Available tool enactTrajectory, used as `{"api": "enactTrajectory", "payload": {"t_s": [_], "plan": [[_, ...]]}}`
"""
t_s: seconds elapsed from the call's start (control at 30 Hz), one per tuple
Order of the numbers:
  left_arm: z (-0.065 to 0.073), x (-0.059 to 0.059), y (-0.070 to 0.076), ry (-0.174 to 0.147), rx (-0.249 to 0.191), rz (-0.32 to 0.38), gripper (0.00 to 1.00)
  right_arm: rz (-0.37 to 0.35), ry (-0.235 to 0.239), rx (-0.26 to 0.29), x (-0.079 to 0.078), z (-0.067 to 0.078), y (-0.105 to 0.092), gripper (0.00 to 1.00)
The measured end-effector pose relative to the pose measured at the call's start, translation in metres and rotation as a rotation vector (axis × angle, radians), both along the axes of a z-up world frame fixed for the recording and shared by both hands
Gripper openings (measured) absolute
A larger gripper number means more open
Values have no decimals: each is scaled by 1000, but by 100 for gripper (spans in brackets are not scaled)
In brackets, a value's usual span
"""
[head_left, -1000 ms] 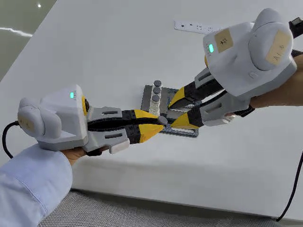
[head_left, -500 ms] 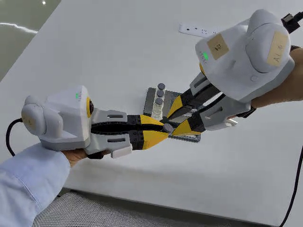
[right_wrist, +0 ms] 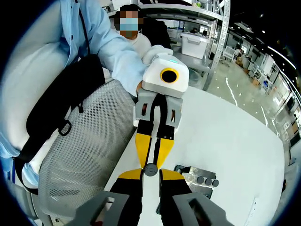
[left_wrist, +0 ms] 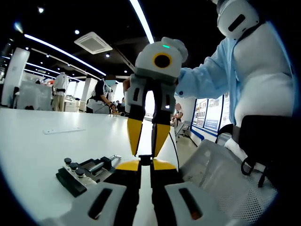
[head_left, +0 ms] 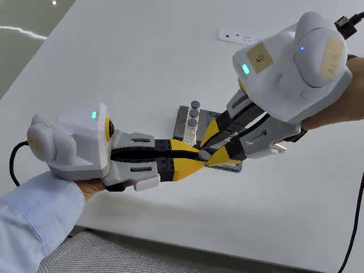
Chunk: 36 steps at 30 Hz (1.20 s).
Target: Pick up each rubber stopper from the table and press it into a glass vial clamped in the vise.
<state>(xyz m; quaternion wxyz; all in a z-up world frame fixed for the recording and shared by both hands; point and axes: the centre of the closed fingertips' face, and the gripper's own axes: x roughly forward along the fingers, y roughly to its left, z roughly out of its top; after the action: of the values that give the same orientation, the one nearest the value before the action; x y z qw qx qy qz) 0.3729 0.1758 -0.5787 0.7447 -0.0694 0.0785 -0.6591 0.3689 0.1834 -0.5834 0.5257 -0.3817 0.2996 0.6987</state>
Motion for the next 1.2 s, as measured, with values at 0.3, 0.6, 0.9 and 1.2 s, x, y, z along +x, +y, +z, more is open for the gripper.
{"api": "enactTrajectory", "payload": {"t_s": [0.3, 0.6, 0.9, 1.2], "plan": [[1, 1, 1, -3, -2, -1, 1, 23, 2, -3, 0, 1, 0, 8], [1, 2, 0, -9, 3, -8, 1, 31, -1, -23, 0, 0, -1, 7], [-5, 4, -2, -1, 23, 17, 2, 36, -20, -65, 2, -5, -2, 6], [-20, 19, 11, 6, 95, 124, 23, 7, -51, -86, 12, -4, 2, 6]]}}
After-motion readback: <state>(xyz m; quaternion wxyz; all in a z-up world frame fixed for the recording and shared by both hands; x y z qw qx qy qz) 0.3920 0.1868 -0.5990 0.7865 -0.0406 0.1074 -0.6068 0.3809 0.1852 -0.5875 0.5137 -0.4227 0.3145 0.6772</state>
